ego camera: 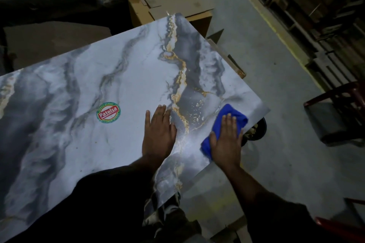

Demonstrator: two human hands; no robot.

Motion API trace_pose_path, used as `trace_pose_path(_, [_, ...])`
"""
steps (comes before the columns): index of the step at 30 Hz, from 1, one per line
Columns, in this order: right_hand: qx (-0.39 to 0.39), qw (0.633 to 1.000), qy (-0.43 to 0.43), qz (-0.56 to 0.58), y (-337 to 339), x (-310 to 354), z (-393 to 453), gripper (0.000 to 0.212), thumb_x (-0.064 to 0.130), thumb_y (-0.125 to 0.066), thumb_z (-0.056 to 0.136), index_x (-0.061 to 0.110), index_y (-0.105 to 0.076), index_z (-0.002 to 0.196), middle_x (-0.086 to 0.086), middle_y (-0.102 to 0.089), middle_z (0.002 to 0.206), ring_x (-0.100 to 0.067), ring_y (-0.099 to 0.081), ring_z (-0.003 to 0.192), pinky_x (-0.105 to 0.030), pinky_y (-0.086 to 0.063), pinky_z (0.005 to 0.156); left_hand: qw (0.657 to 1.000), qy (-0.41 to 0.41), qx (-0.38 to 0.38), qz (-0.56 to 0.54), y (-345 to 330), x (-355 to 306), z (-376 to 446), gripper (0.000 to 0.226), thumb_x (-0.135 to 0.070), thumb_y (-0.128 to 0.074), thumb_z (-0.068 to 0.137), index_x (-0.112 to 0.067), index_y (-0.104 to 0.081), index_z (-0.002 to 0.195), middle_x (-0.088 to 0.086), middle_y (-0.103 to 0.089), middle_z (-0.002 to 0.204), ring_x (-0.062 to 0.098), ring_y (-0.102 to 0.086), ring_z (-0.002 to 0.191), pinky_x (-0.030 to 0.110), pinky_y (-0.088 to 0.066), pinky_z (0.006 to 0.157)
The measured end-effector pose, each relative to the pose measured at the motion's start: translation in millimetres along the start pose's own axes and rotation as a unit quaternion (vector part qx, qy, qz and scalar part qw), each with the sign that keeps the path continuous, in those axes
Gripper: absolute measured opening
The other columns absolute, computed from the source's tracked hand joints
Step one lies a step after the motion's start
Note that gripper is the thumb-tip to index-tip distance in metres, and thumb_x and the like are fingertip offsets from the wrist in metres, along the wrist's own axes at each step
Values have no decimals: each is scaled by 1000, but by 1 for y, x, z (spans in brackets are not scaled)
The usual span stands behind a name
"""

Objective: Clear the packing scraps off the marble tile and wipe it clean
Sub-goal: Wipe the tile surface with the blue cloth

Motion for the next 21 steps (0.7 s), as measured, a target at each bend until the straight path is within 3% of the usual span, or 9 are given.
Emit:
trace_pose_path(4, [36, 988, -151, 18, 2, 19, 17, 73, 42, -33, 104, 7, -2, 161, -10, 1, 170, -25, 5, 157, -57, -7, 124, 1000, 2, -3, 9, -1, 2, -2, 57, -31, -22, 105, -5, -41, 151, 14, -43, 156, 28, -32, 150, 57, -20, 123])
trace_pose_path(6, [32, 991, -126, 28, -3, 49, -7, 75, 46, -30, 103, 8, -2, 161, -11, 2, 170, -27, 5, 157, -58, -7, 124, 1000, -4, -3, 18, -4, 2, -3, 57, -32, -23, 105, -6, -36, 154, 13, -39, 159, 26, -29, 152, 57, -18, 123])
trace_pose_path(8, [8, 999, -28, 19, -8, 78, -43, 76, 50, -27, 101, 8, -7, 161, -12, -2, 169, -28, 1, 157, -58, -10, 124, 999, -16, -1, 30, -7, 2, -4, 58, -34, -22, 106, -7, -31, 157, 12, -35, 163, 25, -25, 154, 59, -16, 122])
trace_pose_path(12, [8, 997, 72, 17, -13, 74, -59, 77, 52, -32, 100, 11, -14, 162, -8, -6, 170, -24, -3, 157, -55, -14, 125, 998, -37, -1, 47, -10, -1, -3, 60, -38, -19, 108, -6, -33, 157, 13, -35, 162, 25, -25, 154, 60, -16, 122])
trace_pose_path(21, [13, 997, -78, -10, 8, -6, 42, 74, 48, -29, 105, 9, -3, 162, -8, -1, 170, -23, 5, 157, -53, -5, 125, 998, -41, -22, 32, -10, -1, -1, 56, -37, -31, 106, -6, -42, 152, 13, -43, 157, 26, -32, 151, 59, -17, 122])
Point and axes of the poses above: each hand's wrist, its own z-axis towards the middle knuckle, its own y-axis out of the back of the hand, x = y × z, the point moved 4 cm from there along z, towards the middle knuckle
